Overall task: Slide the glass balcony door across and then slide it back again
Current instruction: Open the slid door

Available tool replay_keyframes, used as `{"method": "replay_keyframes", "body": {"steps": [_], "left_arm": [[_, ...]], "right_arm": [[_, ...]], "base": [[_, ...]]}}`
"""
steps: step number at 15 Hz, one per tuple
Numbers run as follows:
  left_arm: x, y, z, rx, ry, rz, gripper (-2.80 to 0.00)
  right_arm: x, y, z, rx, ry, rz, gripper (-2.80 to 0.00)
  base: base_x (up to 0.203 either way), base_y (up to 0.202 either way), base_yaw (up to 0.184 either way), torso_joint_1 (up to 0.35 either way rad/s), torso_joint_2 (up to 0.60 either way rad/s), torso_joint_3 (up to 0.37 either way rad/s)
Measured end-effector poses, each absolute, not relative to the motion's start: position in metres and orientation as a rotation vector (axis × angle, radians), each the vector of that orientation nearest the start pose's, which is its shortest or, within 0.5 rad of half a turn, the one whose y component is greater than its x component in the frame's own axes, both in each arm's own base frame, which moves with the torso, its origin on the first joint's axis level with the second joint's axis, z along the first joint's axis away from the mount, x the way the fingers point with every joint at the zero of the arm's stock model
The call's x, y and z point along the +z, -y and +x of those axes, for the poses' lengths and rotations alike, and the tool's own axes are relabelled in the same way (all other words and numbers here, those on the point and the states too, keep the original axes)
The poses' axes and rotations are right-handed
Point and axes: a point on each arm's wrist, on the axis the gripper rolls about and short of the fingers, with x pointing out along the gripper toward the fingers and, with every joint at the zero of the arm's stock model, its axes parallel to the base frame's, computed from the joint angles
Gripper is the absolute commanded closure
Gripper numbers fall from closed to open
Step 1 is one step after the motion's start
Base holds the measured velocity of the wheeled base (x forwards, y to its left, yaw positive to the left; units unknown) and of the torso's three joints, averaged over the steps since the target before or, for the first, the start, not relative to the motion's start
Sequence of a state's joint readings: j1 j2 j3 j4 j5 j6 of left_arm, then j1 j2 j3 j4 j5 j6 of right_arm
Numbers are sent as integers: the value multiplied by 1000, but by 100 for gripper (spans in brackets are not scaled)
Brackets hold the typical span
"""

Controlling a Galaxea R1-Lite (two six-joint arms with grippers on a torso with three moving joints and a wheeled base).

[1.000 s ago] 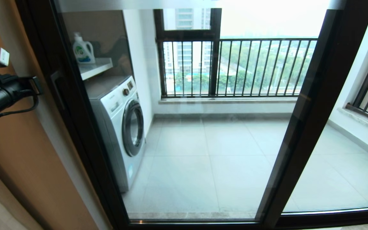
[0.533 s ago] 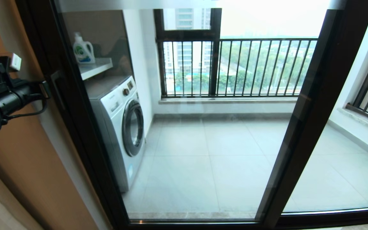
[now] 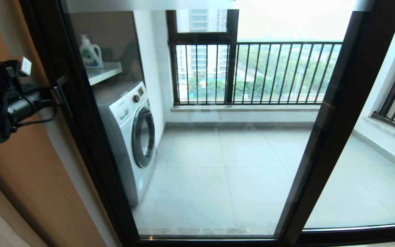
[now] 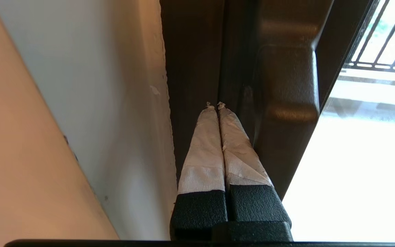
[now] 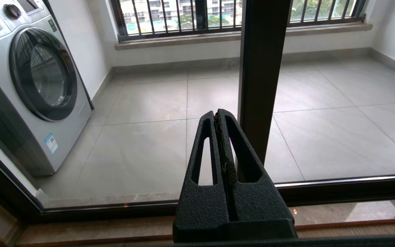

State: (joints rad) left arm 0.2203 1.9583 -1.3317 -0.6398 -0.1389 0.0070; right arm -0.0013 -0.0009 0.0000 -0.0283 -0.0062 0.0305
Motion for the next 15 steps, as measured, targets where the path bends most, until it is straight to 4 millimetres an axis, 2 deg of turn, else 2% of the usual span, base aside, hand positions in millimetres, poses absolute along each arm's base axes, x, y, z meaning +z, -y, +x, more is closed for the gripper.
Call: {"method": "replay_keyframes", "body": {"steps": [4,8,15], "left_arm": [[242,-74,395,59,30,12,0],[233,-55,395,41,4,11,0],[232,-55,394,47,-8,9,0]], "right_arm": [[78,0,-23,-7,29,30,0],[78,0,-23,-7,29,30,0],[78,0,-23,-7,30,30,0]], "base": [[0,0,0,0,0,0],[0,0,0,0,0,0],[0,0,0,0,0,0]]}}
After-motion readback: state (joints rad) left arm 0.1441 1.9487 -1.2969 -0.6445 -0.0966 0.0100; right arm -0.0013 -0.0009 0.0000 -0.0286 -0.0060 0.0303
